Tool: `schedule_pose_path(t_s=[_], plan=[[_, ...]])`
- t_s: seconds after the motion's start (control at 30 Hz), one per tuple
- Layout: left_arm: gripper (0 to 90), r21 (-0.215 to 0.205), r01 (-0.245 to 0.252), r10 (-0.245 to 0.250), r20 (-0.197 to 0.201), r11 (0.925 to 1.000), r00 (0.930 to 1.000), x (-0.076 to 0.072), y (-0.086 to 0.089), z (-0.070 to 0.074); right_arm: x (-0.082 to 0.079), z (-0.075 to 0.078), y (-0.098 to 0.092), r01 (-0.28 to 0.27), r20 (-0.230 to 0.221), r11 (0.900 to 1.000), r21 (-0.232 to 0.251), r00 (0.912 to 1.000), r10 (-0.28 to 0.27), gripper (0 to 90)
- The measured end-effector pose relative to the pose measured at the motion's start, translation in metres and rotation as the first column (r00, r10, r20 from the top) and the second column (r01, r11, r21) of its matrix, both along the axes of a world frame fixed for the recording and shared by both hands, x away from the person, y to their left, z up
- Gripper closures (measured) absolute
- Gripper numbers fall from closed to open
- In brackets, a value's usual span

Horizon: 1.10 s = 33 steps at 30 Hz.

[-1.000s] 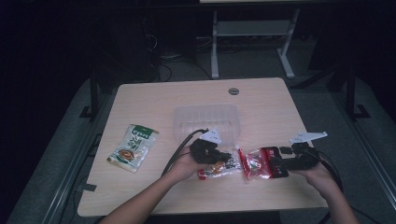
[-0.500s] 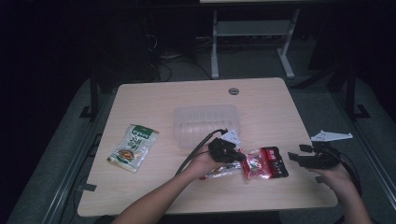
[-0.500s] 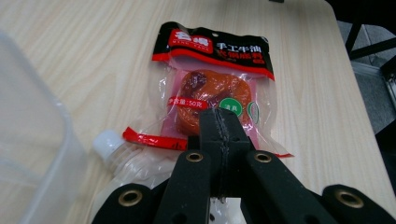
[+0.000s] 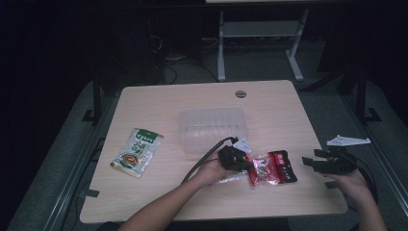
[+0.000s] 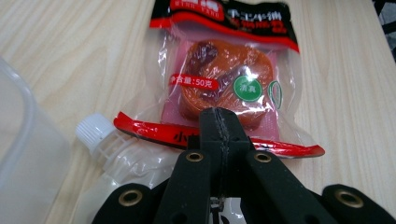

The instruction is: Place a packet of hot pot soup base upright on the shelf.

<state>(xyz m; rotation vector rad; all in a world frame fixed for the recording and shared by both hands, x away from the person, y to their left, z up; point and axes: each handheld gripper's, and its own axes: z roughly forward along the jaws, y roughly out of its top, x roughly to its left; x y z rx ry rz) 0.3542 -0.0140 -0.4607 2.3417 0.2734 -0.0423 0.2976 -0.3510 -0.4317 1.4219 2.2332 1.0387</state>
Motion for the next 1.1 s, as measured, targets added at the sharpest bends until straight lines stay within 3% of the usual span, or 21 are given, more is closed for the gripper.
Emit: schedule_pose_path(t_s=[0.3, 0.57, 0.97, 1.0, 1.1], plan=[[89.9, 0.013, 0.007, -0.007, -0.002, 0.9999, 1.0000, -0.003, 0.000, -0.005, -0.002, 0.006, 0.005, -0.036, 0.014, 0.999, 0.017, 0.9993, 0.035, 33.5], [89.9, 0.030, 0.003, -0.004, 0.011, 0.9995, 0.9999, -0.005, 0.000, -0.006, -0.004, 0.007, 0.017, -0.093, -0.009, 0.993, 0.078, 0.9955, 0.094, 31.8], [90.0, 0.039, 0.004, -0.005, 0.020, 0.9992, 0.9998, -0.005, 0.000, -0.006, 0.003, -0.011, 0.033, -0.189, -0.094, 0.972, 0.138, 0.9747, 0.203, 32.6], [90.0, 0.040, 0.000, -0.001, 0.019, 0.9992, 0.9998, -0.006, 0.000, -0.006, 0.005, -0.015, 0.036, -0.208, -0.115, 0.967, 0.146, 0.9675, 0.226, 32.5], [90.0, 0.038, -0.003, 0.003, 0.019, 0.9993, 0.9998, -0.007, 0.000, -0.006, 0.006, -0.018, 0.039, -0.218, -0.132, 0.962, 0.164, 0.9616, 0.241, 32.6]])
